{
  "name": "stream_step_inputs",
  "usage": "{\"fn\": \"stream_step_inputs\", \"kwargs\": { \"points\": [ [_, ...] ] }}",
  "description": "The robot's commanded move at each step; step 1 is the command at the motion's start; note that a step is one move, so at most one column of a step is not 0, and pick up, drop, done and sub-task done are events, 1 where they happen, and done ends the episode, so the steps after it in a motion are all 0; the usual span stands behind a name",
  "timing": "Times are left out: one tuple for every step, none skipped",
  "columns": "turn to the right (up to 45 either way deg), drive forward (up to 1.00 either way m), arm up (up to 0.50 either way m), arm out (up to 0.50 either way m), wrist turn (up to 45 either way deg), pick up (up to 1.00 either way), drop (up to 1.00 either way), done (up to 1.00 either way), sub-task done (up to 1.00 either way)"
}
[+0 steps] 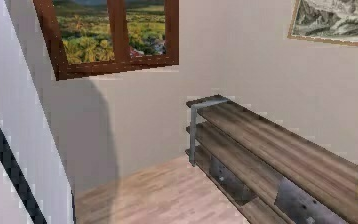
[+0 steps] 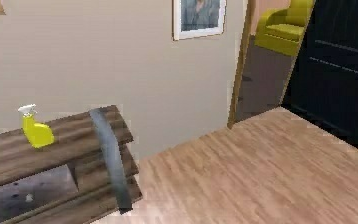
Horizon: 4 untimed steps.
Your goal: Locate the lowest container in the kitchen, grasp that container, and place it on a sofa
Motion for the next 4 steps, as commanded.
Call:
{"fn": "stream_step_inputs", "kwargs": {
  "points": [
    [0.0, 0.4, 0.0, 0.0, 0.0, 0.0, 0.0, 0.0, 0.0],
    [-15.0, 0.0, 0.0, 0.0, 0.0, 0.0, 0.0, 0.0, 0.0],
    [45.0, 0.0, 0.0, 0.0, 0.0, 0.0, 0.0, 0.0, 0.0],
    [45.0, 0.0, 0.0, 0.0, 0.0, 0.0, 0.0, 0.0, 0.0]
  ]
}}
